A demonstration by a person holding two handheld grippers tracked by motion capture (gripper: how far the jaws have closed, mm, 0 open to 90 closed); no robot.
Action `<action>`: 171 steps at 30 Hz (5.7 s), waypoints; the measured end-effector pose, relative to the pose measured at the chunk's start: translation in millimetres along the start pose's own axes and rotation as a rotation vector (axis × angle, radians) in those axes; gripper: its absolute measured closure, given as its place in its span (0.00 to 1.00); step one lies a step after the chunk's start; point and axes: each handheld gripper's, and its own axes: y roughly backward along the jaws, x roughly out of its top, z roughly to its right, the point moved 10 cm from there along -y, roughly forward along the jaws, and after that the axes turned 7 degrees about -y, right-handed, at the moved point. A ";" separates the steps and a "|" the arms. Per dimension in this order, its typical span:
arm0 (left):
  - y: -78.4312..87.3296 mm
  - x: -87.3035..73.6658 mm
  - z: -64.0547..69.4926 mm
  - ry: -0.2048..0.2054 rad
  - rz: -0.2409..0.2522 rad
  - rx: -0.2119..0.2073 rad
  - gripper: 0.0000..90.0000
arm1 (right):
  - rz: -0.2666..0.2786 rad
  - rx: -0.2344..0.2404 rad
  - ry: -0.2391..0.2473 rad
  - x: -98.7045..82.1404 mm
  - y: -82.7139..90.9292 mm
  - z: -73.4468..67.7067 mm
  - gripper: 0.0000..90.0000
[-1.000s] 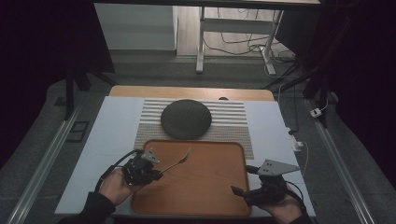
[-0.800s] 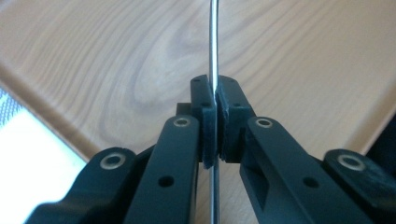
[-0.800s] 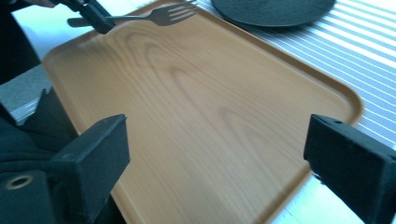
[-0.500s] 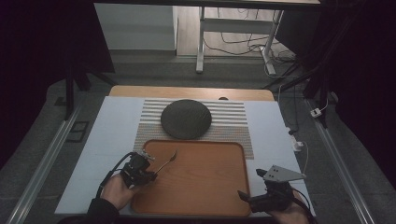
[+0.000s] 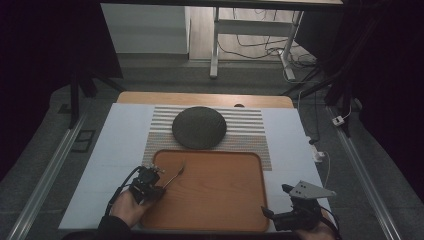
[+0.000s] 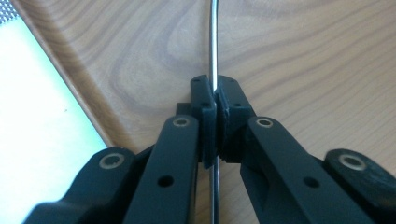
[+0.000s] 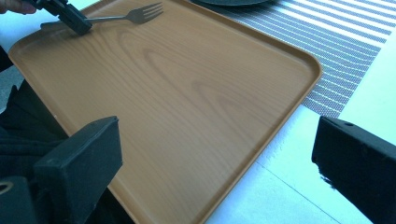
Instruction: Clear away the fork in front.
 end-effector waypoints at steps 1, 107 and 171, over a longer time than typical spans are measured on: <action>0.0 -0.1 -0.1 0.006 0.001 -0.003 0.95 | -0.001 0.001 -0.001 -0.2 0.0 0.0 0.02; -40.3 88.0 18.3 -0.216 0.170 -0.104 0.99 | -0.054 0.014 -0.051 -6.0 -2.0 4.5 0.00; 62.9 42.2 -17.9 -0.120 0.398 -0.147 0.11 | -0.060 0.020 -0.070 -5.5 -3.0 5.6 0.01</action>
